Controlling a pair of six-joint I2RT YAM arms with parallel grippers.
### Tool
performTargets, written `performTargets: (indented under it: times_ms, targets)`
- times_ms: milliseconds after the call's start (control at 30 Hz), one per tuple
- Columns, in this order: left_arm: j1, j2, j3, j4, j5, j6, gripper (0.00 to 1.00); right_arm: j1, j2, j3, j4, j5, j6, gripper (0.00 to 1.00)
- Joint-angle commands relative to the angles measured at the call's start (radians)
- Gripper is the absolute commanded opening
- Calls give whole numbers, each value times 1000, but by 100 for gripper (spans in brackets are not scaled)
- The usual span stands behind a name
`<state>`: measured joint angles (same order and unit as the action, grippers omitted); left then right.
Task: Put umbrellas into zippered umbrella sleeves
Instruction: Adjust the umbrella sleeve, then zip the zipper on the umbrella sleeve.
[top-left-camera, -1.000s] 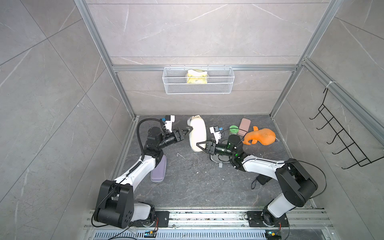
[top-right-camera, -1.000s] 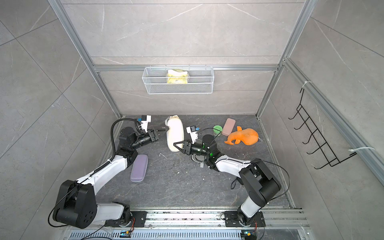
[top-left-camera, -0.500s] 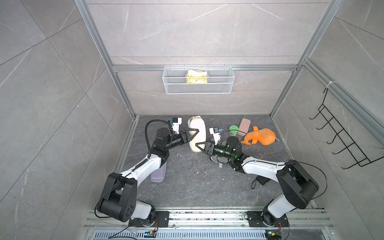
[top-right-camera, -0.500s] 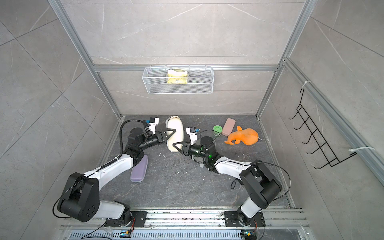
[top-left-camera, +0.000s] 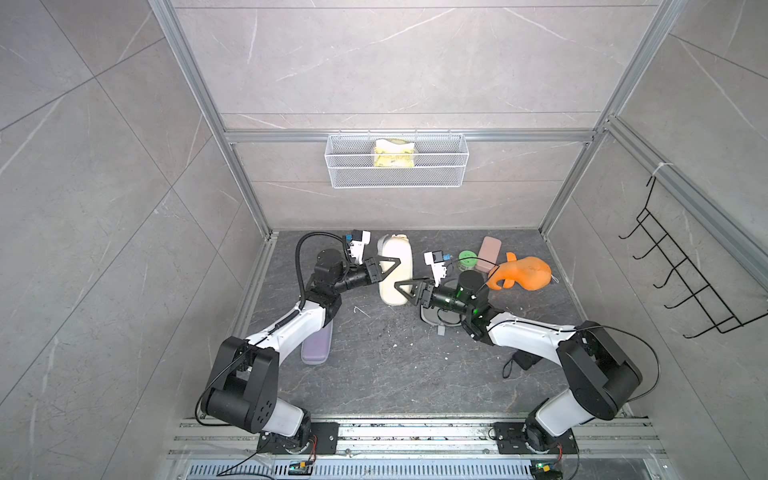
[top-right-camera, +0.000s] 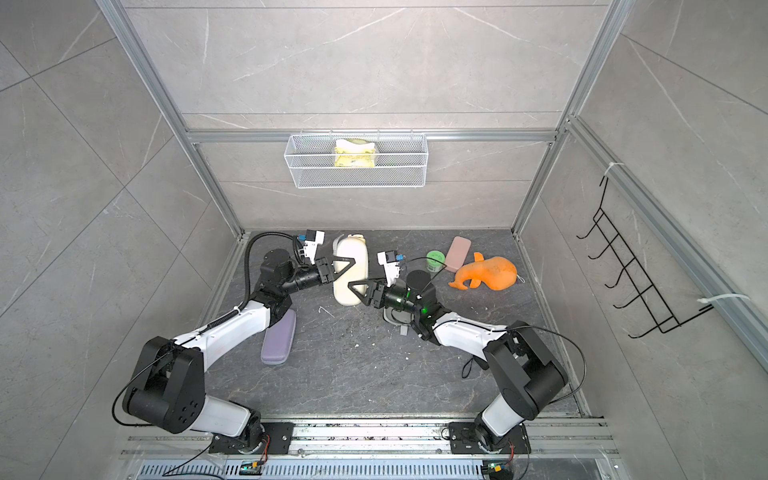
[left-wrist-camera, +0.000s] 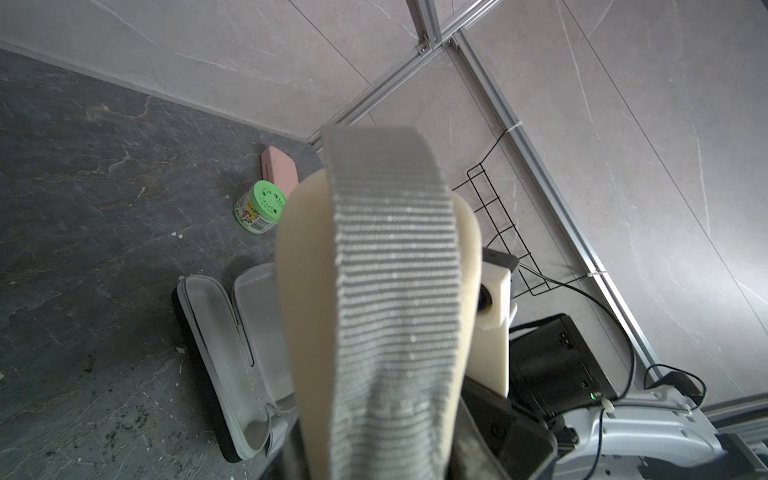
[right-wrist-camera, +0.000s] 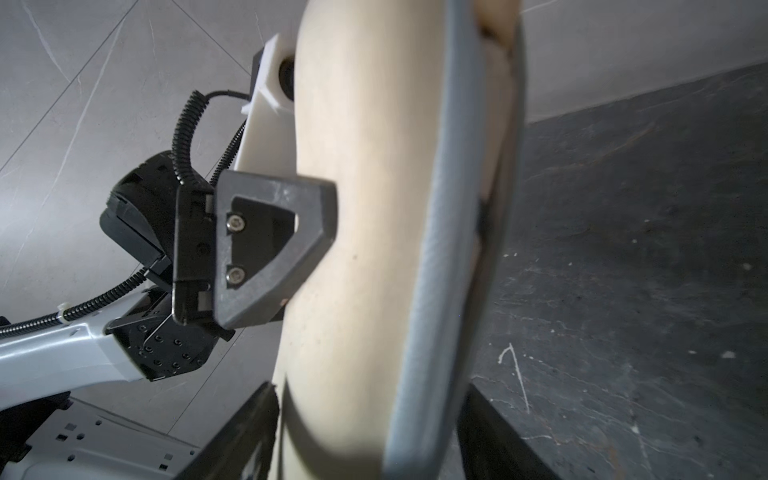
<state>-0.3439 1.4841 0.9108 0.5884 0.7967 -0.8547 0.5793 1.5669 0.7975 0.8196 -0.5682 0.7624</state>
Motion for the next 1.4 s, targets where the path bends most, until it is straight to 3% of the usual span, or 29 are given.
performTargets:
  times_ms: [0, 133, 367, 500, 700, 867, 1100, 1367]
  targets:
    - [57, 10, 70, 133, 109, -25, 20, -37, -61, -32, -21, -34, -74, 69]
    - [92, 38, 102, 117, 190, -13, 19, -41, -121, -48, -139, -18, -266, 63]
    - [127, 26, 148, -24, 218, 96, 19, -19, -193, -16, -388, 152, -689, 55]
    - [129, 24, 180, -104, 245, 145, 19, 33, -227, -5, -507, 308, -919, 55]
    - [122, 10, 192, -99, 290, 128, 15, 172, -283, -58, -481, 510, -1163, 55]
    - [95, 13, 196, -105, 310, 115, 12, 233, -253, -45, -445, 596, -1204, 53]
    - [71, 2, 161, -99, 297, 118, 12, 285, -174, -3, -410, 609, -1204, 51]
    - [70, -6, 146, -99, 296, 121, 11, 307, -119, 39, -373, 665, -1174, 37]
